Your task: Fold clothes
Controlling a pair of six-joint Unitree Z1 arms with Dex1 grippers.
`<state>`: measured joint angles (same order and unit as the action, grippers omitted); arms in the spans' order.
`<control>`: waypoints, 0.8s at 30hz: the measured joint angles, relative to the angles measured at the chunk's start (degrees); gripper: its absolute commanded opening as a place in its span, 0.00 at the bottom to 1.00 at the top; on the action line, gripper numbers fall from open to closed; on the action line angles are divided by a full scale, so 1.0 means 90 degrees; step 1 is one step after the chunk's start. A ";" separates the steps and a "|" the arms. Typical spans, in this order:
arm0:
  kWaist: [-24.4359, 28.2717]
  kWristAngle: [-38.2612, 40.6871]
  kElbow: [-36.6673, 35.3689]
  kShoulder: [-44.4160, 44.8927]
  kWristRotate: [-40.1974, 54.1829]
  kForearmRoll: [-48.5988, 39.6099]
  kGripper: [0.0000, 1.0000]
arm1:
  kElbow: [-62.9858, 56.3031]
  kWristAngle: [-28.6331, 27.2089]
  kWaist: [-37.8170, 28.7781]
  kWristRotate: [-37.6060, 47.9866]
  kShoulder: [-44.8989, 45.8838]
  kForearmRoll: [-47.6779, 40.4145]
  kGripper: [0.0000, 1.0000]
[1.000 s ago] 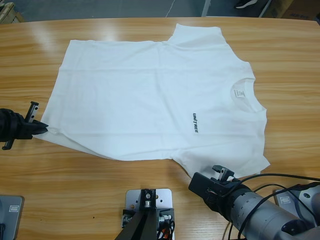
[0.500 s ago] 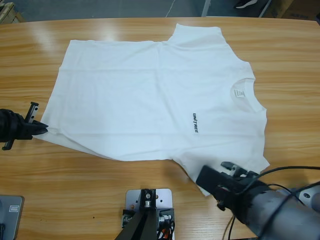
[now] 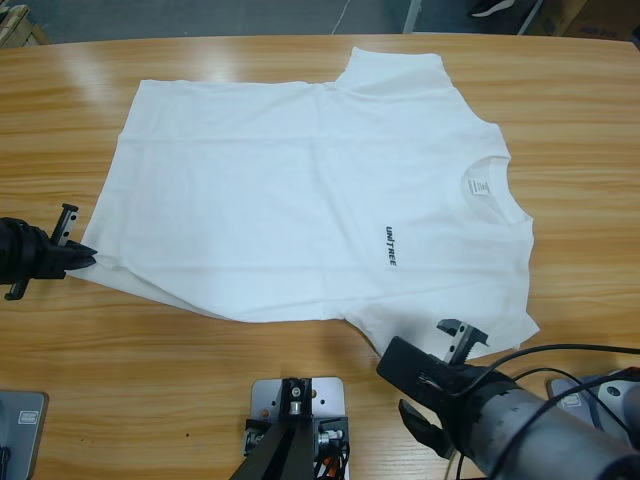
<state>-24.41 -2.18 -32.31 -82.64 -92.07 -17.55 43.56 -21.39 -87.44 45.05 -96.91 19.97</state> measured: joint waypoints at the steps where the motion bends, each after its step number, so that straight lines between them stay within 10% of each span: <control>1: 0.0000 0.0000 0.0000 0.0000 0.0009 0.0000 0.00 | -0.0061 0.0004 -0.0002 0.0038 -0.0090 -0.0079 0.90; 12: 0.0000 0.0000 0.0000 0.0000 0.0019 0.0008 0.00 | -0.0653 -0.0007 -0.0026 0.0204 -0.0351 -0.0593 0.66; 14: 0.0000 0.0000 0.0000 0.0000 0.0019 0.0008 0.00 | -0.0669 -0.0008 -0.0026 0.0204 -0.0351 -0.0651 0.52; 17: 0.0000 0.0000 0.0000 0.0000 0.0019 0.0008 0.00 | -0.0670 -0.0007 -0.0026 0.0204 -0.0351 -0.0704 0.04; 24: 0.0000 0.0000 0.0000 0.0000 0.0019 0.0008 0.00 | -0.0671 -0.0037 -0.0026 -0.0042 -0.0397 -0.0767 0.00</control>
<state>-24.41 -2.18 -32.31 -82.64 -91.90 -17.48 37.52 -21.72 -87.68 44.68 -100.48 13.06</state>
